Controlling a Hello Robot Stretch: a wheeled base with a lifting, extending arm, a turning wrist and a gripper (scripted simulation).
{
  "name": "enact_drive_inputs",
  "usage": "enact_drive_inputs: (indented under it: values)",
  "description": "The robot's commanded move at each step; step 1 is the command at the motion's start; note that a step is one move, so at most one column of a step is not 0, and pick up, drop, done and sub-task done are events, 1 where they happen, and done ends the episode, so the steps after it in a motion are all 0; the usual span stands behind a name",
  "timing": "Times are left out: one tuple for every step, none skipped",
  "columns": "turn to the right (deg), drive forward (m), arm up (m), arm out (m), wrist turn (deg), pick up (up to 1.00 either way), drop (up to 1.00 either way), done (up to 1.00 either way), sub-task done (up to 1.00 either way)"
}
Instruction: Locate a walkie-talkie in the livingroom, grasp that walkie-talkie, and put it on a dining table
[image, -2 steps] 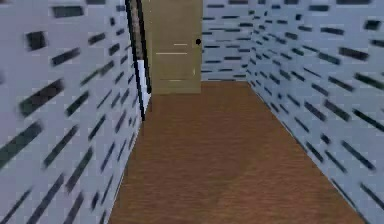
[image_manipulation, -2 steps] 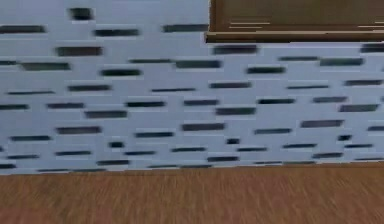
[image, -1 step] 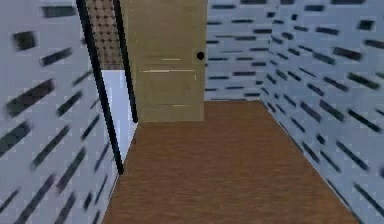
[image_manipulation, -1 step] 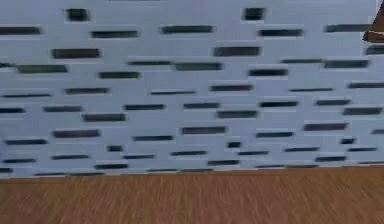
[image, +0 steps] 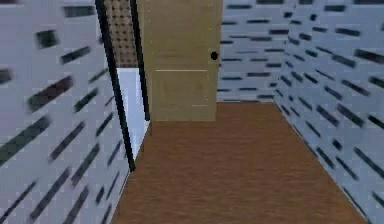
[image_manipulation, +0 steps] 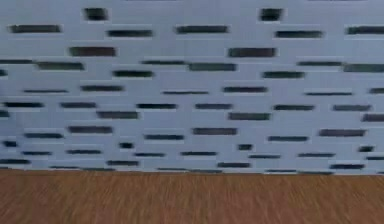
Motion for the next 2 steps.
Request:
enact_drive_inputs:
  values:
    - [0.0, 1.0, 0.0, 0.0, 0.0, 0.0, 0.0, 0.0, 0.0]
    - [0.0, 0.7, 0.0, 0.0, 0.0, 0.0, 0.0, 0.0, 0.0]
